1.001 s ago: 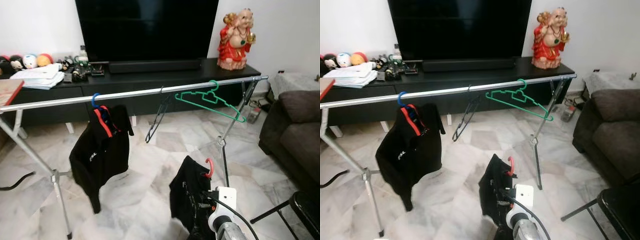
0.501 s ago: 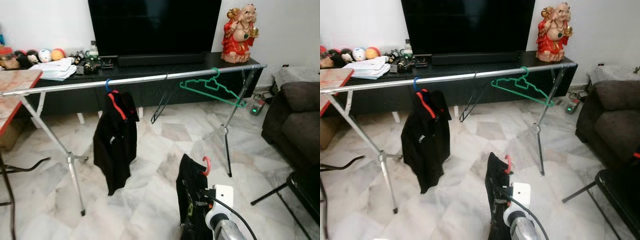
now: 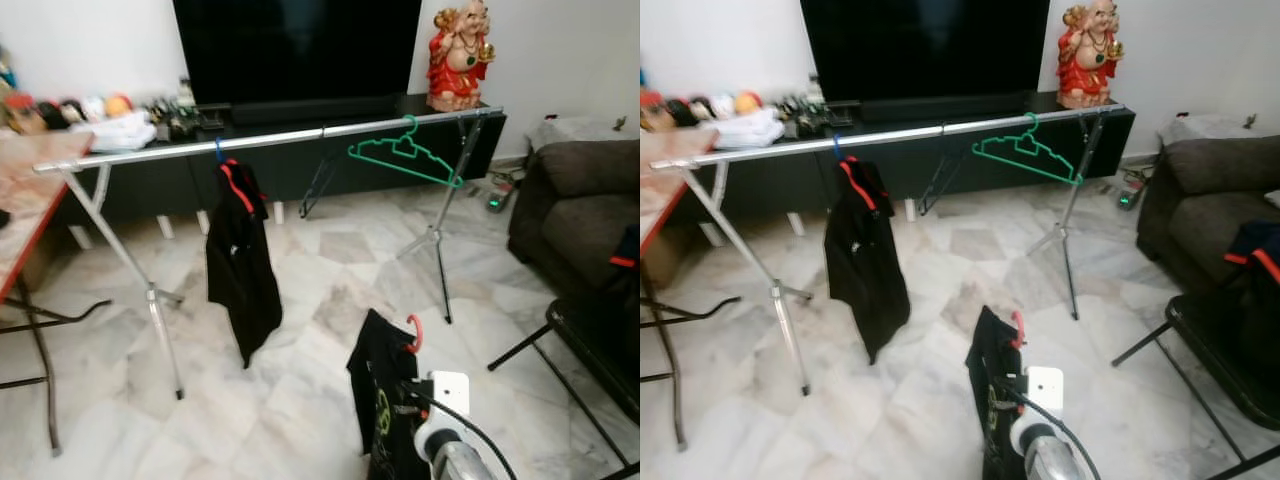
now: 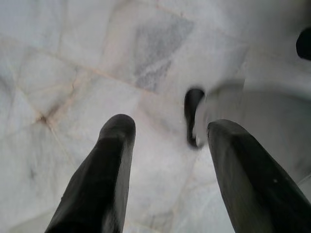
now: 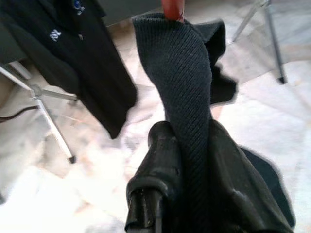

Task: Hang hanger

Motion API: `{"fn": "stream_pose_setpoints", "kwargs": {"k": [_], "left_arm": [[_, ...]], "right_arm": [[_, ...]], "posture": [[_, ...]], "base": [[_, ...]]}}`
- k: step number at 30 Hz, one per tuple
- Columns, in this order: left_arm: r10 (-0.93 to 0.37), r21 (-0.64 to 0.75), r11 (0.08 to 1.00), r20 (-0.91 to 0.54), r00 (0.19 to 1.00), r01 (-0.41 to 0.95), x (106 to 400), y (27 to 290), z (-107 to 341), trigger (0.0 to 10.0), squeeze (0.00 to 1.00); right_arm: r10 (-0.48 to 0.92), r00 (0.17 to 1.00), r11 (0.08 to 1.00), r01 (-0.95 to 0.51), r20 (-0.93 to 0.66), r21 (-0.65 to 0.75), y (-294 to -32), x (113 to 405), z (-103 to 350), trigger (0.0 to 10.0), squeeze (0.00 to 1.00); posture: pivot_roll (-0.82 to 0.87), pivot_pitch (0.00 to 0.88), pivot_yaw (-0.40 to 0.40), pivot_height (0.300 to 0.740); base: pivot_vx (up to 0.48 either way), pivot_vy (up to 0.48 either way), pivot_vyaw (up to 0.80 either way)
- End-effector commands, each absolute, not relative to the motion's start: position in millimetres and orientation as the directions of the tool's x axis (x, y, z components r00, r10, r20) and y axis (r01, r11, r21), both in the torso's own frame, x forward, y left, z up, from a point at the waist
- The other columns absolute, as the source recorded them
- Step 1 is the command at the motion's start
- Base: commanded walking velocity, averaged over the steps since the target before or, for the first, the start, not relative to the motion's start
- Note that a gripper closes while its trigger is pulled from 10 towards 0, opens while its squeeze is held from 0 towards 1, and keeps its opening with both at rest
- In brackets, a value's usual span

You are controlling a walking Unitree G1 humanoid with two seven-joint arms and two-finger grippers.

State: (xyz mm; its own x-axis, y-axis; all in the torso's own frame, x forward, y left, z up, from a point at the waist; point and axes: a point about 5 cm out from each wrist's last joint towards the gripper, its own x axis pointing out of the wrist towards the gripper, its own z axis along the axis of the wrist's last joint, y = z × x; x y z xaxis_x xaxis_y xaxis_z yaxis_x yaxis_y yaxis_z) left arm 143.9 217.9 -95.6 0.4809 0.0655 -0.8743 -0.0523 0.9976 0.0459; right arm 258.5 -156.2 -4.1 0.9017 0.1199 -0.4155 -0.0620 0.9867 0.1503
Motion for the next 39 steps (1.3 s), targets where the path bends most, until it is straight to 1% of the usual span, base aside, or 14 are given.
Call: {"fn": "stream_pose_setpoints", "kwargs": {"k": [1,23,33,39], "left_arm": [[0.077,0.062,0.997,-0.867,0.492,-0.047,149.3,221.9,-92.8,10.0,0.00],[0.078,0.063,0.997,-0.866,0.494,-0.047,150.7,222.4,-92.2,10.0,0.00],[0.077,0.068,0.997,-0.865,0.495,-0.037,151.4,222.3,-91.9,10.0,0.00],[0.076,0.068,0.997,-0.865,0.496,-0.034,151.8,222.3,-91.8,10.0,0.00]], "right_arm": [[0.135,0.922,0.984,-0.083,-0.363,0.156,-150.0,267.8,7.0,10.0,0.00],[0.145,0.923,0.985,-0.102,-0.357,0.136,-149.0,268.8,9.0,10.0,0.00],[0.148,0.927,0.986,-0.111,-0.345,0.125,-148.8,269.4,10.7,10.0,0.00],[0.165,0.925,0.984,-0.131,-0.341,0.119,-146.6,269.5,10.9,10.0,0.00]], "posture": [[0.02,0.000,0.010,0.740],[0.03,0.000,0.009,0.740],[0.03,0.000,0.009,0.740],[0.03,0.000,0.011,0.740]], "base": [[0.000,0.480,0.00],[0.000,0.474,0.00],[0.000,0.000,0.00],[0.000,0.000,0.80]]}}
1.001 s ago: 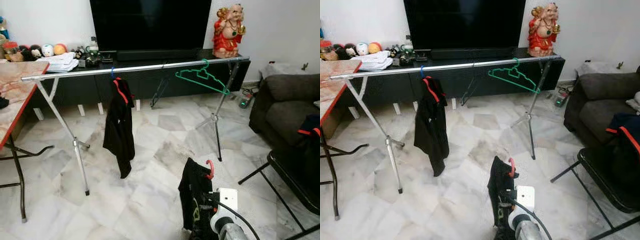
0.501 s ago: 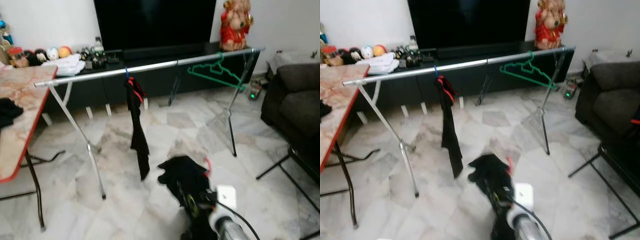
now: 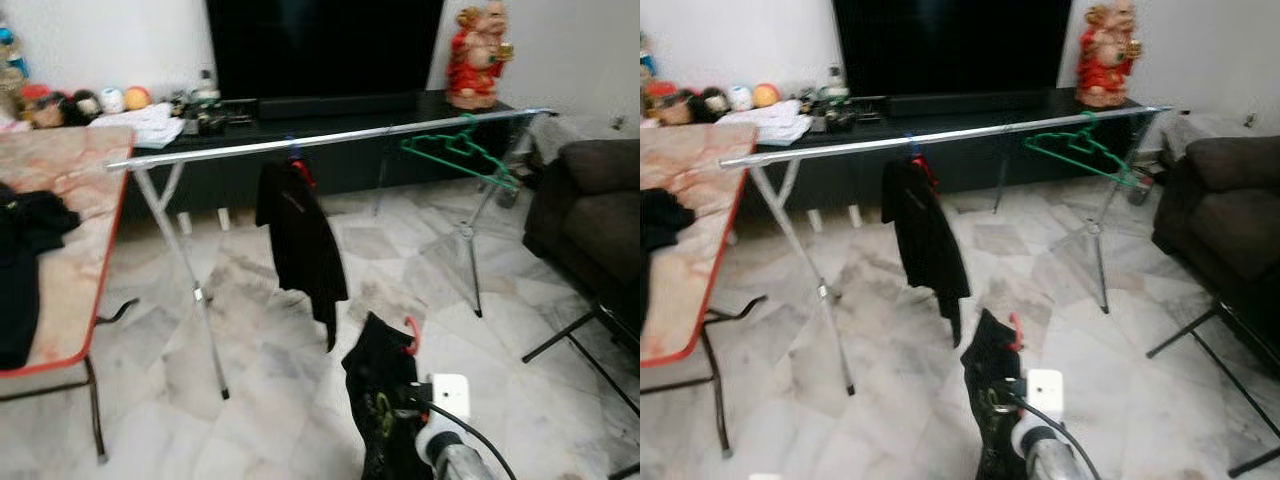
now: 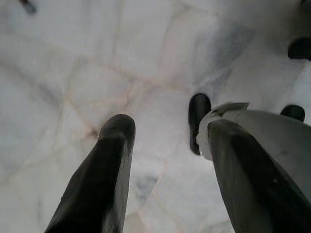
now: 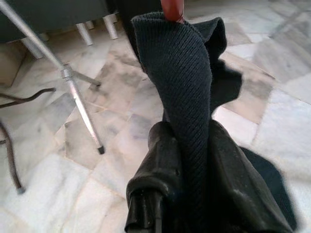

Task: Hang hanger

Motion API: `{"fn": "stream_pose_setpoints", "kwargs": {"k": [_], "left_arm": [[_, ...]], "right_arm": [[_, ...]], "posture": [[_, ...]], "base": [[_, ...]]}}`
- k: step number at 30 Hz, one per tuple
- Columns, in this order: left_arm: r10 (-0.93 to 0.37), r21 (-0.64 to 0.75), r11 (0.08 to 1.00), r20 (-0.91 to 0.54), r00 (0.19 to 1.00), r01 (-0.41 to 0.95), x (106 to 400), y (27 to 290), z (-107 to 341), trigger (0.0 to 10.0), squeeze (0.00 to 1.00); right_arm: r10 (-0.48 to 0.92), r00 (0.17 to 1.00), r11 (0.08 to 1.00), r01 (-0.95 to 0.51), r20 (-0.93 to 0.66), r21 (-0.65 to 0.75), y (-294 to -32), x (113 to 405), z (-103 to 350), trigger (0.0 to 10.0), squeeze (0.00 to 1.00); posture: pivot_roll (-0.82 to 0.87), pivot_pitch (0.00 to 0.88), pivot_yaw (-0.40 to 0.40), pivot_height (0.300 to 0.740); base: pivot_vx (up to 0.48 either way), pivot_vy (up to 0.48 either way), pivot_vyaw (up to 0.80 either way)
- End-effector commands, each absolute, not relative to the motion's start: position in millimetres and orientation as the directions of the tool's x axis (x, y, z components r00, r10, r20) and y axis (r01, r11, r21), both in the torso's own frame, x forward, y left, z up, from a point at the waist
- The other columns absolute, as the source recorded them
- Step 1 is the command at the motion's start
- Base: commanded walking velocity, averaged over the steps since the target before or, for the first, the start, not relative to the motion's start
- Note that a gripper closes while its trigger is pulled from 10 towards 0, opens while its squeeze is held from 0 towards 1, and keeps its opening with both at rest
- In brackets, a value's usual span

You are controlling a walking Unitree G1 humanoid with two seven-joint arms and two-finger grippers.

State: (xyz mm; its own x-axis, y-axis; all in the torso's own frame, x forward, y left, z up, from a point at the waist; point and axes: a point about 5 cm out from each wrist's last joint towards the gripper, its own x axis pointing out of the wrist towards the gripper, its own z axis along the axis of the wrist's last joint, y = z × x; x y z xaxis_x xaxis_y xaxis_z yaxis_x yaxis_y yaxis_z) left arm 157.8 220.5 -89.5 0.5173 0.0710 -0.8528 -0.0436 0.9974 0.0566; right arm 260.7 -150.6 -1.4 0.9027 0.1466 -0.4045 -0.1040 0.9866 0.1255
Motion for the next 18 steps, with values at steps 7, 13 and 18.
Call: {"fn": "stream_pose_setpoints", "kwargs": {"k": [7,13,18], "left_arm": [[0.076,0.069,0.997,-0.866,0.495,-0.032,151.9,222.4,-91.7,10.0,0.00],[0.073,0.069,0.997,-0.866,0.494,-0.028,151.9,222.5,-91.7,10.0,0.00],[0.073,0.070,0.997,-0.866,0.494,-0.025,151.9,222.5,-91.7,10.0,0.00]], "right_arm": [[0.166,0.924,0.984,-0.132,-0.343,0.120,-146.2,269.6,10.2,10.0,0.00],[0.164,0.924,0.984,-0.130,-0.345,0.119,-147.0,270.1,9.6,10.0,0.00],[0.163,0.924,0.984,-0.129,-0.347,0.121,-147.2,270.4,9.5,10.0,0.00]], "posture": [[0.03,0.000,0.011,0.740],[0.03,0.000,0.012,0.740],[0.03,0.000,0.012,0.740]], "base": [[0.000,0.000,0.80],[0.000,0.000,0.80],[0.000,0.000,0.80]]}}
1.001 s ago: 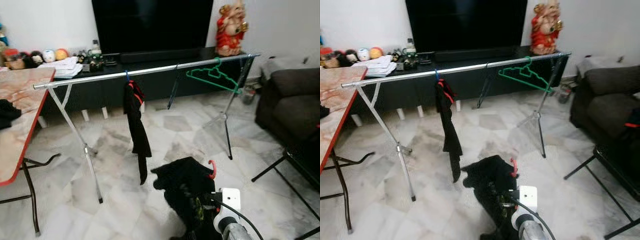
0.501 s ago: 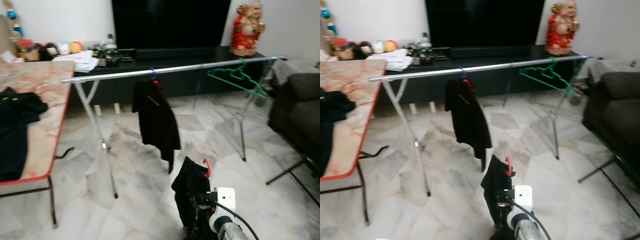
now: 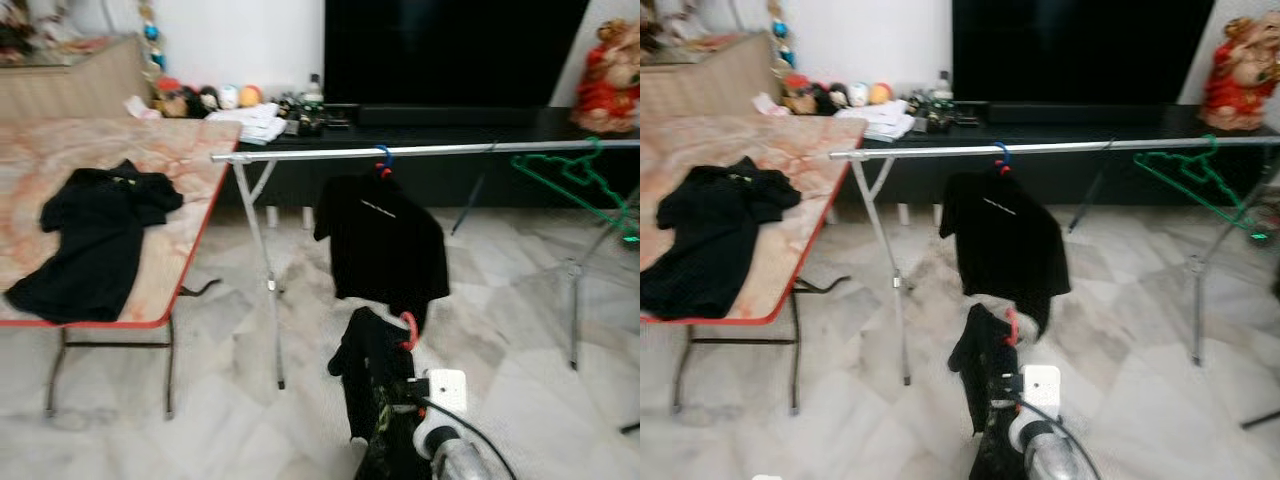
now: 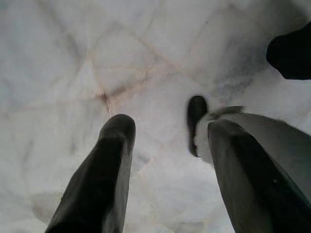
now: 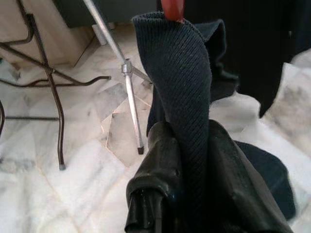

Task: Hang hanger

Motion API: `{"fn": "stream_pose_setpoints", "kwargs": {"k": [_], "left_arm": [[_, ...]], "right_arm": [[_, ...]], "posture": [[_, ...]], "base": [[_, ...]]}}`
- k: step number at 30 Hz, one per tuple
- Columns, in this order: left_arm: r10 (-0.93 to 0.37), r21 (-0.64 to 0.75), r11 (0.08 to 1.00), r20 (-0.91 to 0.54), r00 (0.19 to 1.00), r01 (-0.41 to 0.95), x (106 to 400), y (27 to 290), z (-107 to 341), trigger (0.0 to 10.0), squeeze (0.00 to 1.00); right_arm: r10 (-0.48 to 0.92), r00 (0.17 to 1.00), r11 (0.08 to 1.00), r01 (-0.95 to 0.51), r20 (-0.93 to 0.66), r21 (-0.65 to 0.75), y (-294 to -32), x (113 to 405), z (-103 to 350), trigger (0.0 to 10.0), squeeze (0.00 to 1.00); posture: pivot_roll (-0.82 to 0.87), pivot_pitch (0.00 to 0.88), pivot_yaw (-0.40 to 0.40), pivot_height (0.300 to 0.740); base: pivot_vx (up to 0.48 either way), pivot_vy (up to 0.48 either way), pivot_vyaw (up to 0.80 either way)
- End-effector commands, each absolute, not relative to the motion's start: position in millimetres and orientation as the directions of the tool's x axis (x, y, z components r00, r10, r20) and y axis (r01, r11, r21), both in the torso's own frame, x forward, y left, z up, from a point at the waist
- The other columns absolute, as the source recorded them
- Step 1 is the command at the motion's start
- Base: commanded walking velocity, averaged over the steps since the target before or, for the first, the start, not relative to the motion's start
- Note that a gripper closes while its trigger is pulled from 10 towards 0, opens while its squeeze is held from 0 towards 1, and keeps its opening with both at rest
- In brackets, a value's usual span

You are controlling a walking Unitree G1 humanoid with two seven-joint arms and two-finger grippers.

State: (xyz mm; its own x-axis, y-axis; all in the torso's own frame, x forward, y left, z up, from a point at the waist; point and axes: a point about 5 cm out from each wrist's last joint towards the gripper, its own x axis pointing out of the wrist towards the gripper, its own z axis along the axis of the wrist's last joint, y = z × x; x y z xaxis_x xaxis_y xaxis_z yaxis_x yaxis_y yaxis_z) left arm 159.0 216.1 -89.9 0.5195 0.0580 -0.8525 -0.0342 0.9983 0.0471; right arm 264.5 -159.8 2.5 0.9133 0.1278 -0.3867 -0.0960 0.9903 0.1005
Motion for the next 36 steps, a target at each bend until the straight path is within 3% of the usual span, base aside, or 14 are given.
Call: {"fn": "stream_pose_setpoints", "kwargs": {"k": [1,18,32,36], "left_arm": [[0.073,0.069,0.997,-0.866,0.494,-0.025,151.9,222.5,-91.7,10.0,0.00],[0.072,0.062,0.997,-0.869,0.490,-0.037,151.4,222.2,-92.0,10.0,0.00],[0.069,0.061,0.998,-0.869,0.490,-0.034,151.2,222.2,-92.1,10.0,0.00],[0.071,0.064,0.997,-0.867,0.494,-0.031,151.8,222.3,-91.8,10.0,0.00]], "right_arm": [[0.163,0.923,0.984,-0.128,-0.349,0.121,-147.3,270.4,9.4,10.0,0.00],[0.138,0.926,0.986,-0.096,-0.352,0.133,-151.1,271.1,9.5,10.0,0.00],[0.057,0.936,0.989,-0.006,-0.348,0.146,-159.4,273.3,10.3,10.0,0.00],[0.046,0.936,0.989,0.007,-0.350,0.150,-160.9,274.7,10.7,10.0,0.00]], "posture": [[0.03,0.000,0.013,0.740],[0.03,0.001,0.013,0.740],[0.03,0.000,0.013,0.740],[0.03,0.000,0.013,0.740]], "base": [[0.000,0.000,0.63],[0.000,0.000,0.07],[0.000,0.309,0.00],[0.000,0.203,-0.72]]}}
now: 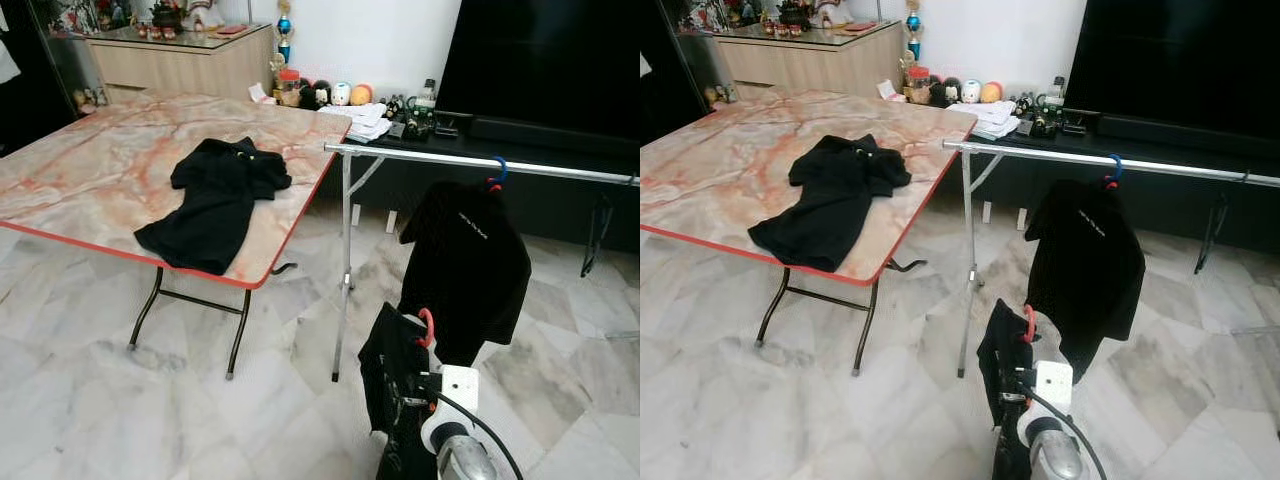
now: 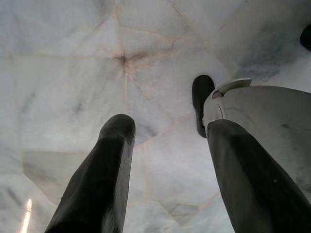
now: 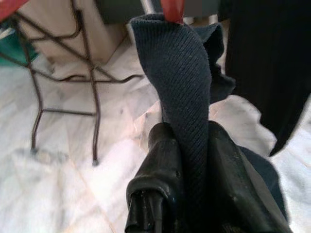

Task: Hang hanger

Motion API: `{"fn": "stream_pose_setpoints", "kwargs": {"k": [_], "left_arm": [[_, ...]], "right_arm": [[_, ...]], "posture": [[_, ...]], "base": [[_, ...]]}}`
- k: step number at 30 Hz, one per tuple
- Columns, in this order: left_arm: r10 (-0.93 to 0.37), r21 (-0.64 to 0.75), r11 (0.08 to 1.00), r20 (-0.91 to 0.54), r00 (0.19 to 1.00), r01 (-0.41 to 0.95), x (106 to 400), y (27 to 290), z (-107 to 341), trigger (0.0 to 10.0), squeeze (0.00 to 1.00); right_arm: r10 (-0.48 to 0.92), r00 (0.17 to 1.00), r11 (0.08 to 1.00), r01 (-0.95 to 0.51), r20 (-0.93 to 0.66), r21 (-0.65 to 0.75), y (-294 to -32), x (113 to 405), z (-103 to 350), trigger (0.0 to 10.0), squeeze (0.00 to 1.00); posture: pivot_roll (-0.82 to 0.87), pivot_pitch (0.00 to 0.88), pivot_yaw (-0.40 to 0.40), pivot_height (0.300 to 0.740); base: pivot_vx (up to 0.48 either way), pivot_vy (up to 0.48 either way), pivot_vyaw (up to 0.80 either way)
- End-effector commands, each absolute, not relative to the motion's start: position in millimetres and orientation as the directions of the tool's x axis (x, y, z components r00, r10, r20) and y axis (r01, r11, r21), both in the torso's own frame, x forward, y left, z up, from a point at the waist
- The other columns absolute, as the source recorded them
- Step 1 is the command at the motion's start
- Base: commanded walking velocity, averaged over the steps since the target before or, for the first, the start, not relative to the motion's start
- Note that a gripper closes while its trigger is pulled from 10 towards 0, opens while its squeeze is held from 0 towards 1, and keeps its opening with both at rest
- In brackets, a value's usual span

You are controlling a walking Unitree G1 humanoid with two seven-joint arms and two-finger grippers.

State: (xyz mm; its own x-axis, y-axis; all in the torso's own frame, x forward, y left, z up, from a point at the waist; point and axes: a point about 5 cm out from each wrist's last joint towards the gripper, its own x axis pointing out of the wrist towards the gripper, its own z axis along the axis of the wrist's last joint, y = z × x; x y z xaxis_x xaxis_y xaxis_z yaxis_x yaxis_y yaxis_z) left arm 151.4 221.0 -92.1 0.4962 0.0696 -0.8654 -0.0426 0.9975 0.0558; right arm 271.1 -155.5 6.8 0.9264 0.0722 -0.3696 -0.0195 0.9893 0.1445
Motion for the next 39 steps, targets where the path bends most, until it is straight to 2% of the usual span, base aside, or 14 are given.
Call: {"fn": "stream_pose_setpoints", "kwargs": {"k": [1,11,28,39], "left_arm": [[0.071,0.065,0.997,-0.867,0.494,-0.030,151.9,222.3,-91.7,10.0,0.00],[0.069,0.066,0.998,-0.865,0.498,-0.024,152.3,222.2,-91.5,10.0,0.00],[0.071,0.060,0.998,-0.867,0.493,-0.038,151.6,222.3,-91.8,10.0,0.00],[0.069,0.058,0.998,-0.867,0.493,-0.039,151.6,222.1,-91.9,10.0,0.00]], "right_arm": [[0.046,0.936,0.989,0.008,-0.350,0.151,-160.9,274.8,10.7,10.0,0.00],[0.047,0.936,0.988,0.007,-0.348,0.152,-160.6,275.5,10.8,10.0,0.00],[0.062,0.939,0.988,-0.009,-0.337,0.157,-159.5,275.8,10.9,10.0,0.00],[0.065,0.940,0.987,-0.012,-0.336,0.158,-159.3,275.7,10.9,10.0,0.00]], "posture": [[0.03,0.000,0.013,0.740],[0.03,0.000,0.014,0.740],[0.03,0.000,0.015,0.740],[0.03,0.000,0.015,0.740]], "base": [[0.000,0.000,-0.80],[0.000,0.000,-0.79],[0.000,0.000,0.00],[-0.341,0.000,0.00]]}}
